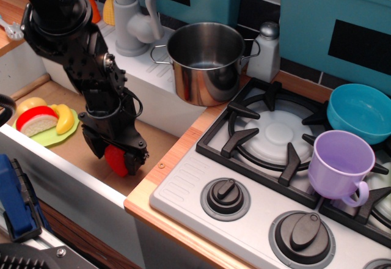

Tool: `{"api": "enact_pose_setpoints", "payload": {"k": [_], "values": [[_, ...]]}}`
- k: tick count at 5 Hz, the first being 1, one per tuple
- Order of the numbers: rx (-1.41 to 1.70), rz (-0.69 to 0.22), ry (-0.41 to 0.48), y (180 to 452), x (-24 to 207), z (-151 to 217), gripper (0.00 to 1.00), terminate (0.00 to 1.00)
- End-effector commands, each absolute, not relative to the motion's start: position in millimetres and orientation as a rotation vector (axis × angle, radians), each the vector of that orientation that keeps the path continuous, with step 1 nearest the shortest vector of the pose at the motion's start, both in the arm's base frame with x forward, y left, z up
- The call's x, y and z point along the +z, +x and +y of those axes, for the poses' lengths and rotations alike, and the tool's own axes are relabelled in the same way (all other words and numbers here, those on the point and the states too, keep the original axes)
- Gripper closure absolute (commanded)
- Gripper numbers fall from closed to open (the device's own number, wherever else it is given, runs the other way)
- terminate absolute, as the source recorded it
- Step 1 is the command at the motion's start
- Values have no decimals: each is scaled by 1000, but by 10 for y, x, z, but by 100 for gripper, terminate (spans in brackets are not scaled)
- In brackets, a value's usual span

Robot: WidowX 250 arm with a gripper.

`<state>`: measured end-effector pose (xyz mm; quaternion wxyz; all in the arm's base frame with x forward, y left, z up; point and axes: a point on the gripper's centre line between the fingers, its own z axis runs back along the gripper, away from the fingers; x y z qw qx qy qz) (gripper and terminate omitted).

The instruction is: Put strawberry in pot

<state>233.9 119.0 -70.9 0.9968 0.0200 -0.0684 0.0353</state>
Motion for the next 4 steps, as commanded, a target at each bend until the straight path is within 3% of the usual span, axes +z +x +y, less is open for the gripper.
{"api": "enact_pose_setpoints", "payload": {"k": [1,2,3,4], "values": [[89,-178,66,2389,-688,1258,100,0],[112,-153,117,2396,-406,1196,100,0],[120,-125,219,2421,93,1153,100,0],[88,-162,317,2510,599,1022,100,0]]}}
